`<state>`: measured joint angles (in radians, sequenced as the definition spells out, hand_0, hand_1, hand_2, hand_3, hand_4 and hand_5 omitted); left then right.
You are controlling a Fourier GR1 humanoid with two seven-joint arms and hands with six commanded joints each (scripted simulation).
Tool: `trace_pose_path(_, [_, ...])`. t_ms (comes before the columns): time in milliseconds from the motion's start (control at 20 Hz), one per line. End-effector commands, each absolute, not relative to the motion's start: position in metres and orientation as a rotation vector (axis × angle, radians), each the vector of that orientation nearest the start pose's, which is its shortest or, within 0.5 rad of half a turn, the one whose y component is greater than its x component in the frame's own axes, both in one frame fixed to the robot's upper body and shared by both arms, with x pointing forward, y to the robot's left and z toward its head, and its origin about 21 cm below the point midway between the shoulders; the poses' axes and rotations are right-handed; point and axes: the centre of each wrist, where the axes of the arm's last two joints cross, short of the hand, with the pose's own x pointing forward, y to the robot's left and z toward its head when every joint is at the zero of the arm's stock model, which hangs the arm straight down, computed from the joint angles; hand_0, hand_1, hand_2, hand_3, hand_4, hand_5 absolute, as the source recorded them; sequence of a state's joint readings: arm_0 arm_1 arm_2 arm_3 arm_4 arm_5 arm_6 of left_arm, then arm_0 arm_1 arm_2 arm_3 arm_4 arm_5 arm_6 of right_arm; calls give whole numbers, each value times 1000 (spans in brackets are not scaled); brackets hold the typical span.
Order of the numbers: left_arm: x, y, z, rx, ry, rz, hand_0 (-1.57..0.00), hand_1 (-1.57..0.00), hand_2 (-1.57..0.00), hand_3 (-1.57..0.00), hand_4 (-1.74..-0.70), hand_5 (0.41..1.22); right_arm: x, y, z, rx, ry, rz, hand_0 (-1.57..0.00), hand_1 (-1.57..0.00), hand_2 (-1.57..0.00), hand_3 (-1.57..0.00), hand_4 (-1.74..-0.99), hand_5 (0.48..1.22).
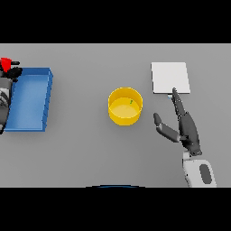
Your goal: Pick up the red beaker and tilt it to pour out 1 green nut into yellow bowl. Pick up the yellow bowl and place it on the metallic measuring scale.
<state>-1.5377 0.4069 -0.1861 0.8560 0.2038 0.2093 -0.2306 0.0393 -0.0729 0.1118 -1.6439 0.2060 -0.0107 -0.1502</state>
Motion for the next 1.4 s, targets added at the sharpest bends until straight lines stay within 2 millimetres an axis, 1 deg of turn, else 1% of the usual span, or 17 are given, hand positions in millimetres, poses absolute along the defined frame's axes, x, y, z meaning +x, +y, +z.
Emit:
trace_pose_path(0, [398, 331, 95, 704, -927, -84, -1571, -1571, -1571, -1366, -1735, 955, 238, -221, 11, -128, -1760, 306, 1, 1, 1, 1, -1168, 679])
trace_pose_path(50, [389, 331, 97, 687, -913, -128, -1571, -1571, -1571, -1407, -1661, 888, 240, -222, 11, -131, -1759, 308, 1, 1, 1, 1, -1165, 678])
trace_pose_path(100, [381, 331, 97, 671, -928, -160, -1571, -1571, -1571, -1368, -1493, 827, 240, -220, 10, -131, -1760, 314, 1, 1, 1, 1, -1165, 675])
trace_pose_path(150, [374, 332, 100, 667, -948, -232, -1571, -1545, -1489, -1238, -1311, 774, 241, -219, 9, -139, -1750, 316, 1, 1, 1, 1, -1163, 671])
trace_pose_path(200, [371, 329, 101, 647, -979, -296, -1495, -1380, -1311, -1098, -1155, 740, 240, -221, 8, -140, -1747, 316, 1, 1, 1, 1, -1159, 669])
trace_pose_path(250, [366, 331, 100, 593, -1002, -337, -1253, -1104, -1049, -884, -1031, 714, 241, -223, 8, -141, -1751, 317, 1, 1, 1, 1, -1161, 669])
trace_pose_path(300, [362, 335, 103, 565, -994, -361, -1003, -883, -839, -707, -933, 697, 243, -222, 8, -139, -1748, 319, 1, 1, 1, 1, -1162, 671])
trace_pose_path(400, [355, 341, 108, 544, -989, -389, -641, -565, -536, -452, -823, 667, 238, -225, 10, -137, -1775, 321, 1, 1, 1, 1, -1151, 677])
trace_pose_path(450, [356, 336, 105, 564, -972, -442, -513, -452, -429, -361, -785, 656, 239, -223, 10, -132, -1784, 322, 1, 1, 1, 1, -1147, 680])
trace_pose_path(550, [355, 335, 100, 582, -963, -468, -328, -289, -274, -231, -750, 647, 239, -225, 8, -136, -1772, 320, 1, 1, 1, 1, -1148, 688])
trace_pose_path(650, [356, 334, 93, 602, -962, -471, -209, -184, -175, -147, -729, 647, 238, -228, 9, -139, -1768, 325, 1, 1, 1, 1, -1160, 688])
trace_pose_path(850, [363, 331, 95, 653, -1003, -445, -85, -75, -71, -60, -705, 653, 238, -220, 7, -150, -1753, 329, 1, 1, 1, 1, -1178, 679])
trace_pose_path(1000, [372, 334, 103, 656, -1073, -413, -43, -38, -36, -30, -711, 674, 239, -218, 15, -192, -1752, 417, 1, 1, 1, 1, -1146, 691])
trace_pose_path(1100, [374, 334, 102, 660, -1084, -412, -27, -24, -23, -19, -713, 685, 246, -217, 20, -170, -1760, 554, 1, 1, 1, 1, -1137, 717])
trace_pose_path(1200, [375, 332, 102, 658, -1090, -417, -17, -15, -14, -12, -713, 683, 253, -219, 29, -177, -1741, 768, 1, 1, 1, 1, -1172, 728])
trace_pose_path(1250, [377, 332, 101, 642, -1102, -408, -13, -12, -11, -9, -719, 676, 258, -221, 35, -222, -1714, 884, 1, 1, 1, 1, -1190, 716])
trace_pose_path(1350, [380, 333, 100, 630, -1118, -412, -8, -7, -7, -6, -720, 667, 274, -214, 50, -303, -1663, 1112, 1, 1, 1, 1, -1216, 704])
